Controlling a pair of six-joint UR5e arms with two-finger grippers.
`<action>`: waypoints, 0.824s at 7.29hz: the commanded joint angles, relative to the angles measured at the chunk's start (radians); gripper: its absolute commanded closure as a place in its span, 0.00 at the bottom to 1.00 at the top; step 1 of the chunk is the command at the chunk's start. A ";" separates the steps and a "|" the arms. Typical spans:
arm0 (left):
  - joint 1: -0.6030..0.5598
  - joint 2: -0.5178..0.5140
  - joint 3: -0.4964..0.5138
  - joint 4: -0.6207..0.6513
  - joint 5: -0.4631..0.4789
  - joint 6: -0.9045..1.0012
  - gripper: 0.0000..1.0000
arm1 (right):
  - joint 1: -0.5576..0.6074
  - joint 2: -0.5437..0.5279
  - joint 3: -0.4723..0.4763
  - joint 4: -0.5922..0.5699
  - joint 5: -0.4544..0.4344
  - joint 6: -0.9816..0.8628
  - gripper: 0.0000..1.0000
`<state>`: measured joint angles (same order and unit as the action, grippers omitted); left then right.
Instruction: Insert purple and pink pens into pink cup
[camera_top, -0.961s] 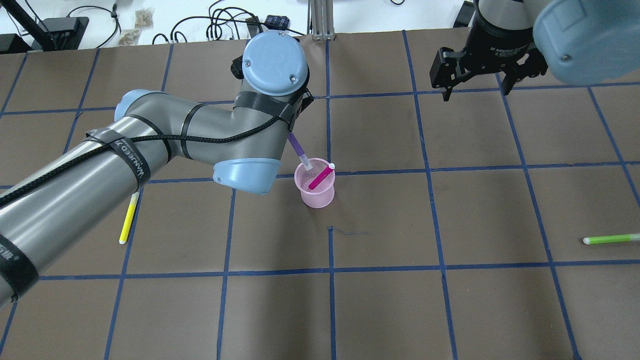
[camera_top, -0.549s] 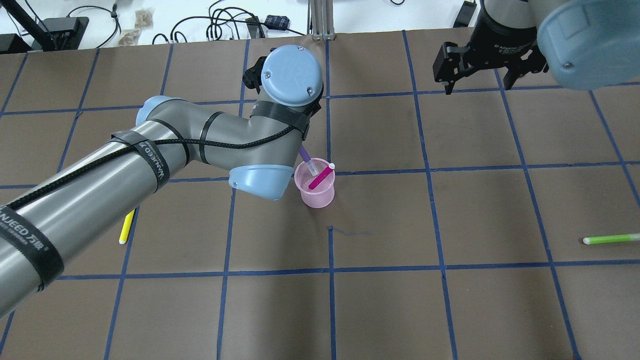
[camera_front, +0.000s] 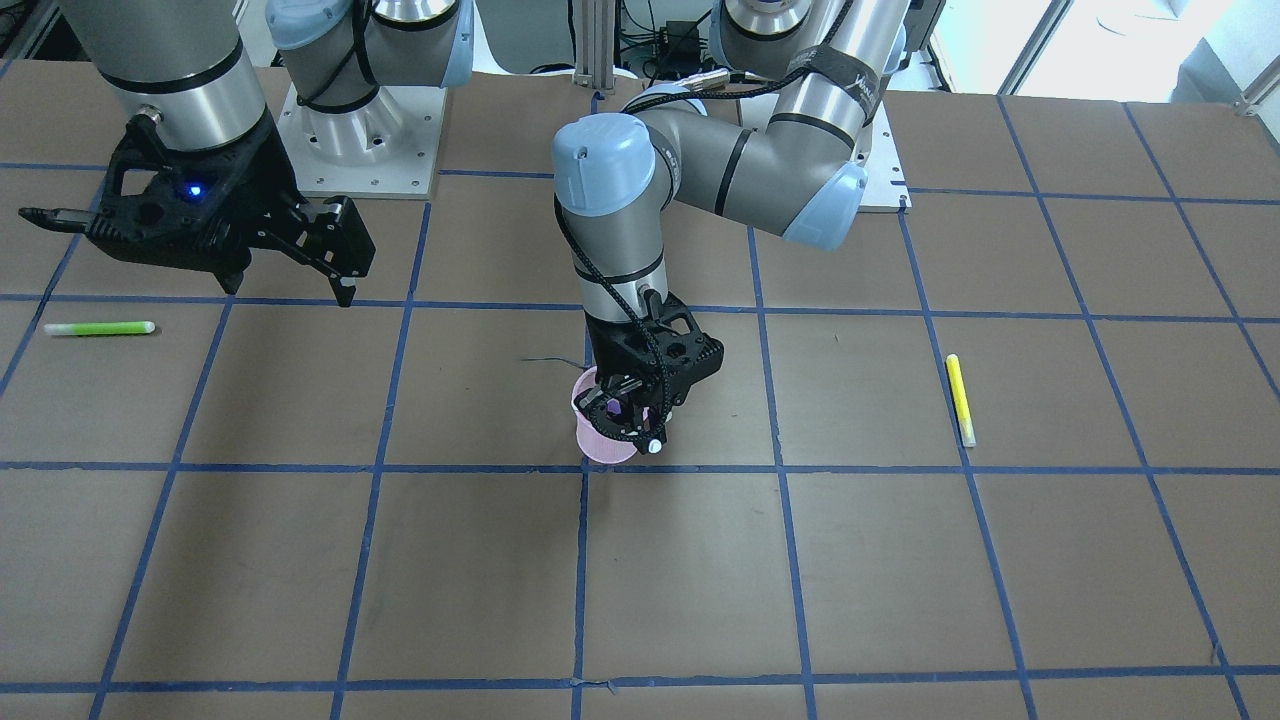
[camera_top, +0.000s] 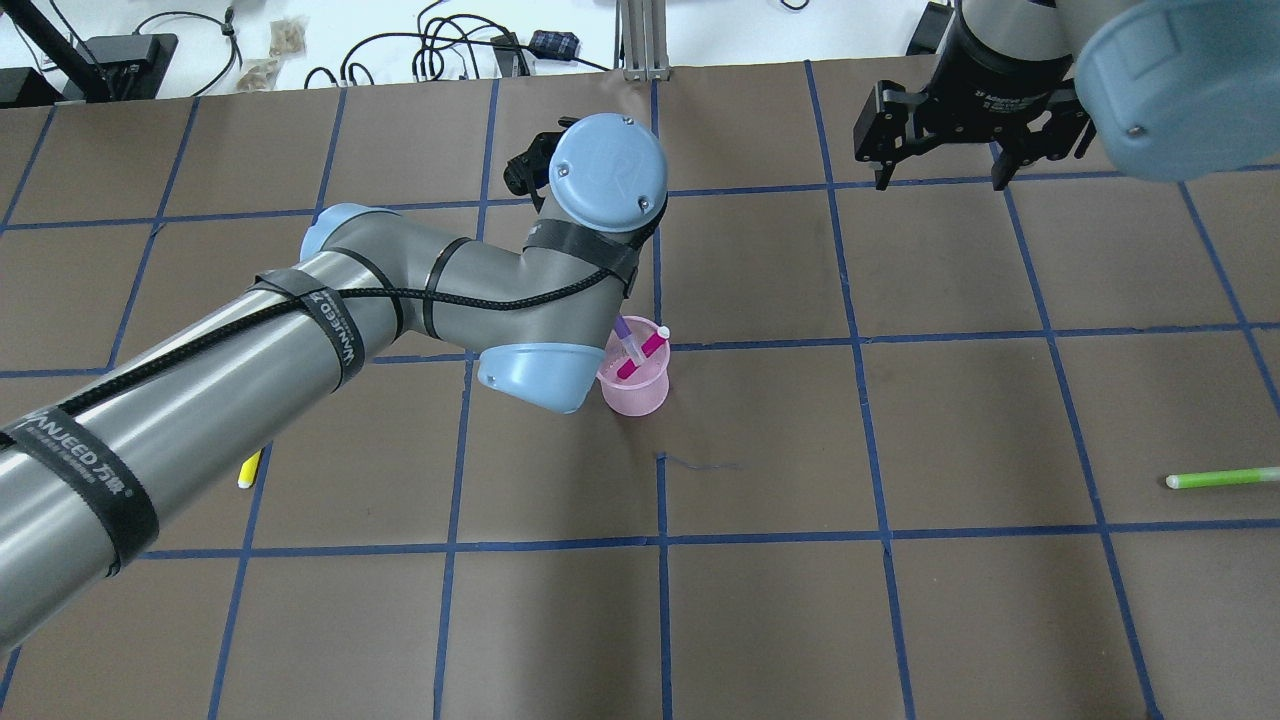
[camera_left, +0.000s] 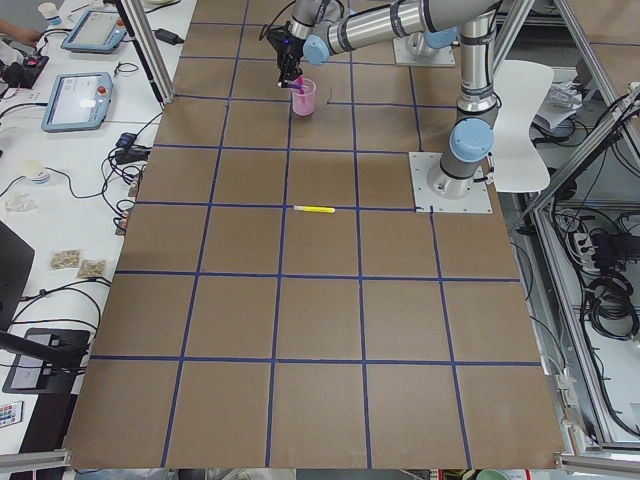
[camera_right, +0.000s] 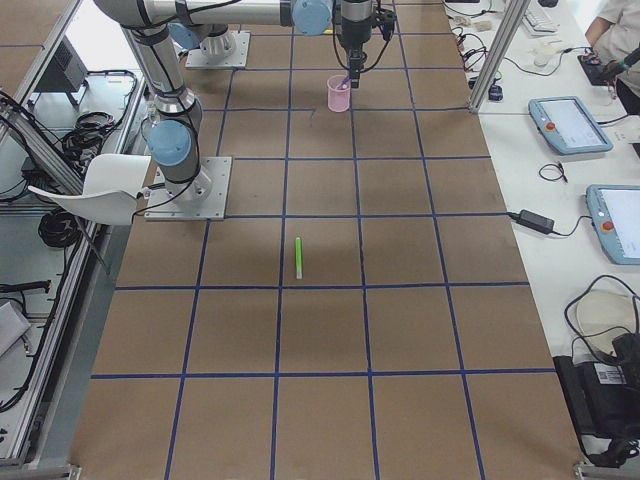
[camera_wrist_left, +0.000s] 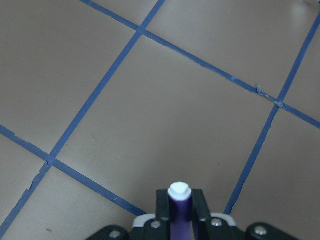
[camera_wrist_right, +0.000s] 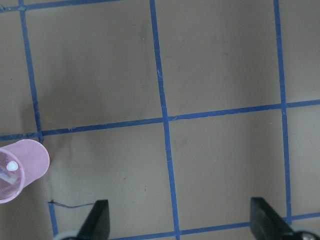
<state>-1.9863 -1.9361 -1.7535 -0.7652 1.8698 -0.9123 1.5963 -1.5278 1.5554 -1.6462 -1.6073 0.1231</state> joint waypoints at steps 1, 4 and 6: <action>-0.006 0.012 -0.001 0.001 -0.006 0.010 0.00 | 0.001 -0.002 0.000 0.043 0.001 -0.010 0.00; 0.019 0.057 0.023 -0.008 -0.041 0.044 0.00 | -0.001 -0.002 0.000 0.031 0.007 -0.011 0.00; 0.140 0.089 0.067 -0.124 -0.076 0.223 0.00 | 0.002 -0.002 0.000 0.022 0.007 -0.010 0.00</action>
<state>-1.9157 -1.8691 -1.7133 -0.8214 1.8202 -0.7903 1.5975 -1.5294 1.5555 -1.6196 -1.5995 0.1135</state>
